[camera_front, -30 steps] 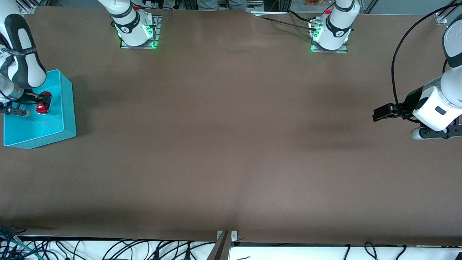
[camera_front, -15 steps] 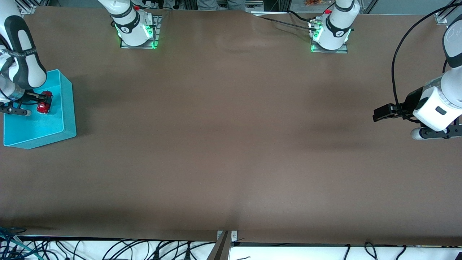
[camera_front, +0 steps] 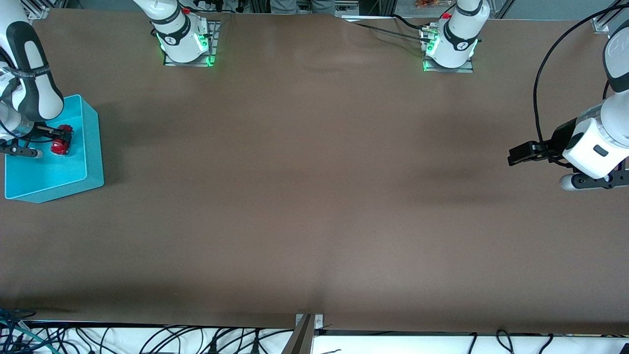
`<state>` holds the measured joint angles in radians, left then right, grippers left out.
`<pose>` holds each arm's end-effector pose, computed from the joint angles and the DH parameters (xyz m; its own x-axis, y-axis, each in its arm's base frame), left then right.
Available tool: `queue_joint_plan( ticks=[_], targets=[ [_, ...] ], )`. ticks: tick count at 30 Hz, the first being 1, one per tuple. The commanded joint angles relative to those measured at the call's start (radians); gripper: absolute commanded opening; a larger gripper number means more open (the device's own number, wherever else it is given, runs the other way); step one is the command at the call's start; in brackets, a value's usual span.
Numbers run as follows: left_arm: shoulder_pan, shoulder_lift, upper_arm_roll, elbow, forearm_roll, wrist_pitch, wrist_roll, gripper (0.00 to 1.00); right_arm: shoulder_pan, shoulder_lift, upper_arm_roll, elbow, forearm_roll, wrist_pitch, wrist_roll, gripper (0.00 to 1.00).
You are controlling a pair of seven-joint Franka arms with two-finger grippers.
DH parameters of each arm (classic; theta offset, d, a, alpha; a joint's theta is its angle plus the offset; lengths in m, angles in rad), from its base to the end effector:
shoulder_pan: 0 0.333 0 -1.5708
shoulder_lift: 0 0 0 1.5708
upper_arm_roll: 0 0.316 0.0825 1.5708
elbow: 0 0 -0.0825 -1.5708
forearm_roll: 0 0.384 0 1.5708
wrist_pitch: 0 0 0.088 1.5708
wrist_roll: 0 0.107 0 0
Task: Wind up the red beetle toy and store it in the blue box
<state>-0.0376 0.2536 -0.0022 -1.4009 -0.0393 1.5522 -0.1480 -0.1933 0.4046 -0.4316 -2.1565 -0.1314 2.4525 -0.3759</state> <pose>0.6247 -0.0290 0.5530 0.9885 0.1074 -0.1068 0.1106 -0.9936 0.0242 0.4534 -0.3290 0.2196 0.9755 -0.1335 -0.1750 -0.1003 -0.9773 0.1865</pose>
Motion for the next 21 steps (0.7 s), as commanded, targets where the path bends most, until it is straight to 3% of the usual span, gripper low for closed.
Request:
queue_joint_plan(
  ticks=[1,9,21],
  targets=[
    [0.002,0.01,0.004,0.03,-0.014,-0.02,0.021,1.0,-0.02,0.005,0.016,0.015,0.004,0.002,-0.02,1.0],
    [0.002,0.01,0.004,0.03,-0.014,-0.02,0.021,1.0,-0.018,-0.032,0.028,0.004,0.004,-0.013,-0.014,1.0],
    [0.004,0.01,0.004,0.03,-0.014,-0.02,0.021,1.0,-0.018,-0.124,0.028,0.006,0.003,-0.158,-0.021,1.0]
  ],
)
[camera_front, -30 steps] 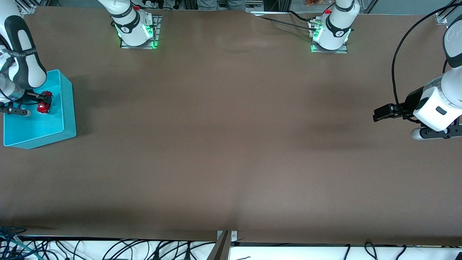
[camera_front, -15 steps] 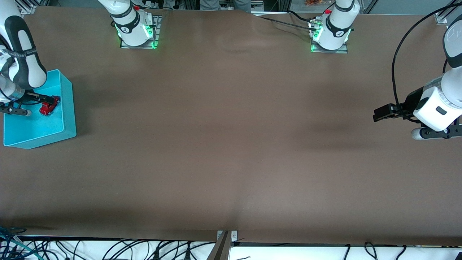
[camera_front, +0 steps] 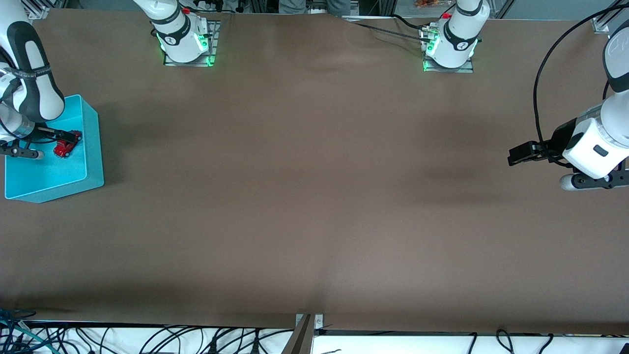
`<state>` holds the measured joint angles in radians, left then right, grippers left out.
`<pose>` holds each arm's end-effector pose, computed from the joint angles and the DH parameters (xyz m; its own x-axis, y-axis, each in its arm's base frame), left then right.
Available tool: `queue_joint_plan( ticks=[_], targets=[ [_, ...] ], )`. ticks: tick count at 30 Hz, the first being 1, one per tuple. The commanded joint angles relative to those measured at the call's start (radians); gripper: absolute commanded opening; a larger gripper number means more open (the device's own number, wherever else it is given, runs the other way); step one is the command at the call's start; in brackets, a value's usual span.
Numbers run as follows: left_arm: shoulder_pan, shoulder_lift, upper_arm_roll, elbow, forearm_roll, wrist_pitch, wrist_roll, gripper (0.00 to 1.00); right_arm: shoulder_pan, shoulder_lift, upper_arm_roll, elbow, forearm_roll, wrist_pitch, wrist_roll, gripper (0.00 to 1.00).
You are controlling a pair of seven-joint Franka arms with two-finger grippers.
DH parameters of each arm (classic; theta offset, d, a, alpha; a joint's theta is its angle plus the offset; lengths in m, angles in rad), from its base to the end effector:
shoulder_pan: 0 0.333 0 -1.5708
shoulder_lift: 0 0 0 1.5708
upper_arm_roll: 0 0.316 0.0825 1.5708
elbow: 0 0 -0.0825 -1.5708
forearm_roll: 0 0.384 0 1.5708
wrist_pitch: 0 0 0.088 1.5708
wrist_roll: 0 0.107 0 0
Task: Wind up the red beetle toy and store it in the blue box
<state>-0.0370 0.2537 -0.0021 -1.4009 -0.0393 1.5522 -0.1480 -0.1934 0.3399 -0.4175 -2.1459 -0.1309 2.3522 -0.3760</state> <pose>0.6247 -0.0285 0.5529 0.9884 0.1081 -0.1069 0.1113 -0.9935 0.0242 0.4566 -0.3216 0.2479 0.9719 -0.1357 -0.1921 -0.1063 -0.9820 0.1560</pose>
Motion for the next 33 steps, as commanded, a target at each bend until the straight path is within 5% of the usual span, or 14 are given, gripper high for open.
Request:
queue_joint_plan(
  ticks=[1,33],
  targets=[
    [0.003,0.01,0.004,0.03,-0.014,-0.02,0.021,1.0,-0.018,-0.067,0.014,-0.005,0.002,-0.066,-0.021,1.0],
    [0.003,0.01,0.004,0.03,-0.014,-0.02,0.021,1.0,-0.012,-0.3,0.054,-0.003,-0.001,-0.346,-0.012,1.0]
  ],
)
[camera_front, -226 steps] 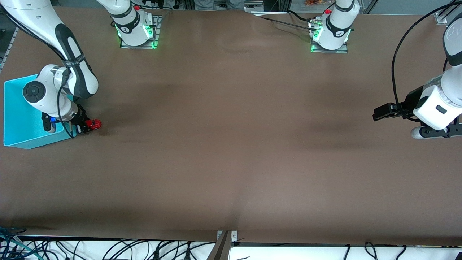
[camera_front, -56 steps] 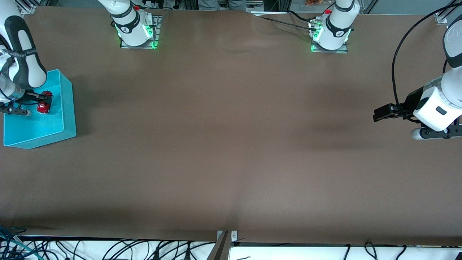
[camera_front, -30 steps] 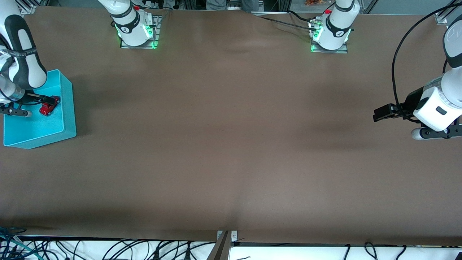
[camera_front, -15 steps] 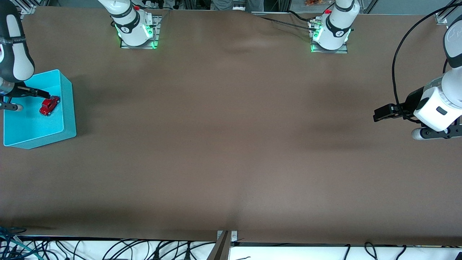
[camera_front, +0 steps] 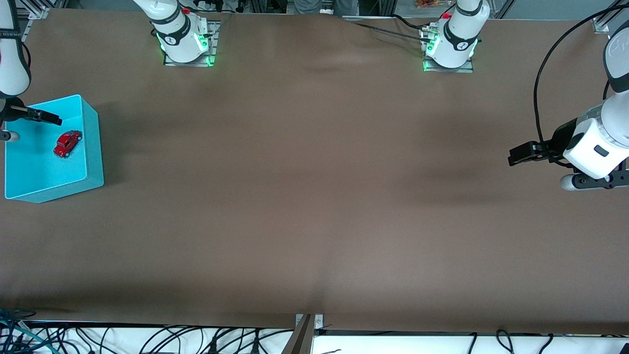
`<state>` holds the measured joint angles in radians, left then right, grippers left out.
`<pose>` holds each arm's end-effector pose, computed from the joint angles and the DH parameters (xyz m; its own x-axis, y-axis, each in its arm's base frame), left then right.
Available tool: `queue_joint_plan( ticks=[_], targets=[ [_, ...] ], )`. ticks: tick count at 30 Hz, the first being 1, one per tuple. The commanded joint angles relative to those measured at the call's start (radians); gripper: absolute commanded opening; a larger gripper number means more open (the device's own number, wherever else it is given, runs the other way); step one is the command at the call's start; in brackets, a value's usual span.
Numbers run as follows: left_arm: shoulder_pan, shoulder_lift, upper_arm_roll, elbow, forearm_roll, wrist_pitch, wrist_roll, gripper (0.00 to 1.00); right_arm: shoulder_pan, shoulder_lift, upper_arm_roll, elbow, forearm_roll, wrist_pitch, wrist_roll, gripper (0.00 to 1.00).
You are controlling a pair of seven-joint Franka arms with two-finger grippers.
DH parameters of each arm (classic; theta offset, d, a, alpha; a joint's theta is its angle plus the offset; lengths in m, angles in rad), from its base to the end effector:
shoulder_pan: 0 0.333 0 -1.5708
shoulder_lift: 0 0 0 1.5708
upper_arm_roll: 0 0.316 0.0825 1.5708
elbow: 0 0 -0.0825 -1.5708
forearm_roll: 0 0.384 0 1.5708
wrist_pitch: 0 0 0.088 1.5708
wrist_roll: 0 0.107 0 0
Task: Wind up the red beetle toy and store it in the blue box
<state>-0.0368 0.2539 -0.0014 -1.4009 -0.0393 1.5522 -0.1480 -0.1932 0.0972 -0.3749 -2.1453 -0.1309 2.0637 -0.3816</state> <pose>0.6248 -0.0280 0.5528 0.9883 0.1090 -0.1071 0.1121 -0.9934 0.0240 0.4459 -0.2911 0.3483 0.9692 -0.1197 -0.2152 -0.1087 -0.9921 0.0622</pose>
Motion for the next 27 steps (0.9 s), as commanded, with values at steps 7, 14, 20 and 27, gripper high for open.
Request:
queue_joint_plan(
  ticks=[7,14,20,27],
  targets=[
    [0.003,0.01,0.003,0.03,-0.014,-0.02,0.021,1.0,-0.012,-0.112,0.048,0.007,0.0,-0.142,-0.002,1.0],
    [0.003,0.01,0.003,0.03,-0.014,-0.02,0.021,1.0,-0.012,-0.174,0.059,0.008,0.0,-0.209,-0.002,1.0],
    [0.003,0.01,0.003,0.03,-0.014,-0.02,0.021,1.0,-0.012,-0.218,0.085,0.01,0.002,-0.24,0.0,1.0],
    [0.003,0.011,0.003,0.03,-0.014,-0.02,0.021,1.0,-0.011,-0.232,0.166,0.05,0.004,-0.296,0.001,1.0]
  ],
)
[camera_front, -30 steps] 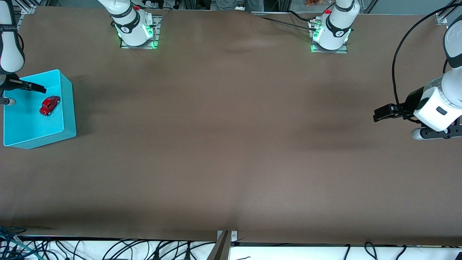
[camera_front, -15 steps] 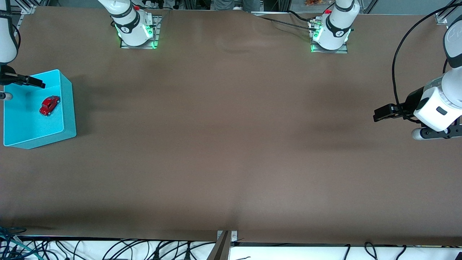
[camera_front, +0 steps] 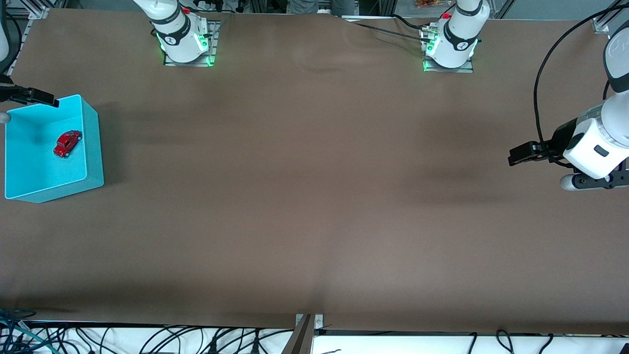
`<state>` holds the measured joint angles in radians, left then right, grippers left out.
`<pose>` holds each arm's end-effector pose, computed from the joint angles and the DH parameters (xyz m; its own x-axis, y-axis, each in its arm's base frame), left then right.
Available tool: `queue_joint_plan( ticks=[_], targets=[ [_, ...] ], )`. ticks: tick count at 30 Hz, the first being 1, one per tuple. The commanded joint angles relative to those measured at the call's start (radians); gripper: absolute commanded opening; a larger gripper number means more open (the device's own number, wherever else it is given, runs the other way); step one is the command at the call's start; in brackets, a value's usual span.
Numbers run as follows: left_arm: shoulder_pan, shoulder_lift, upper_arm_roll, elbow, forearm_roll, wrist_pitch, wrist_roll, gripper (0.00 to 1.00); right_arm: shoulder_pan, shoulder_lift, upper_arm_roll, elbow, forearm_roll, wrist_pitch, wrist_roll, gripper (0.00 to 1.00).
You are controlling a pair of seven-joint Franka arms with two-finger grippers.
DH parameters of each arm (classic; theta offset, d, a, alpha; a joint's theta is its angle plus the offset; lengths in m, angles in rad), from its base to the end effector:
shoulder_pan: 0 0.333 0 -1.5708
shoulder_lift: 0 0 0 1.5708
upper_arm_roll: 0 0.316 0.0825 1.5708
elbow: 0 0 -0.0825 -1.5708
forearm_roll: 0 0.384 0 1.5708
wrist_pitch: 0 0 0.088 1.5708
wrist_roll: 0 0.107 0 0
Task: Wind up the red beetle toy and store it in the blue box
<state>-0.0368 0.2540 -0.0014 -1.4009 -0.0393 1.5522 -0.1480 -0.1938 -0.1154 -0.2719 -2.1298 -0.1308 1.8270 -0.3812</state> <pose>0.6248 -0.0280 0.5527 0.9882 0.1090 -0.1072 0.1121 -0.9934 0.0239 0.4365 -0.2341 0.4427 0.9771 -0.0347 -0.2098 -0.0335 -0.9994 0.0095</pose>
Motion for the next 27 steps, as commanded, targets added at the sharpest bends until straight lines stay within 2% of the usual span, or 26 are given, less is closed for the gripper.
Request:
queue_joint_plan(
  ticks=[1,15,20,23,27],
  targets=[
    [0.003,0.011,0.003,0.03,-0.014,-0.02,0.021,1.0,-0.01,-0.02,0.069,0.048,0.004,-0.074,0.007,1.0],
    [0.005,0.011,0.003,0.03,-0.014,-0.02,0.021,1.0,0.06,0.011,0.137,0.162,0.008,-0.195,0.169,1.0],
    [0.005,0.011,0.003,0.03,-0.014,-0.02,0.021,1.0,0.083,0.037,0.145,0.218,0.079,-0.233,0.173,1.0],
    [0.005,0.011,0.003,0.03,-0.016,-0.02,0.021,1.0,0.105,0.057,0.146,0.24,0.086,-0.252,0.206,1.0],
    [0.005,0.011,0.003,0.03,-0.016,-0.02,0.021,1.0,0.116,0.088,0.181,0.27,0.1,-0.255,0.269,1.0]
  ],
)
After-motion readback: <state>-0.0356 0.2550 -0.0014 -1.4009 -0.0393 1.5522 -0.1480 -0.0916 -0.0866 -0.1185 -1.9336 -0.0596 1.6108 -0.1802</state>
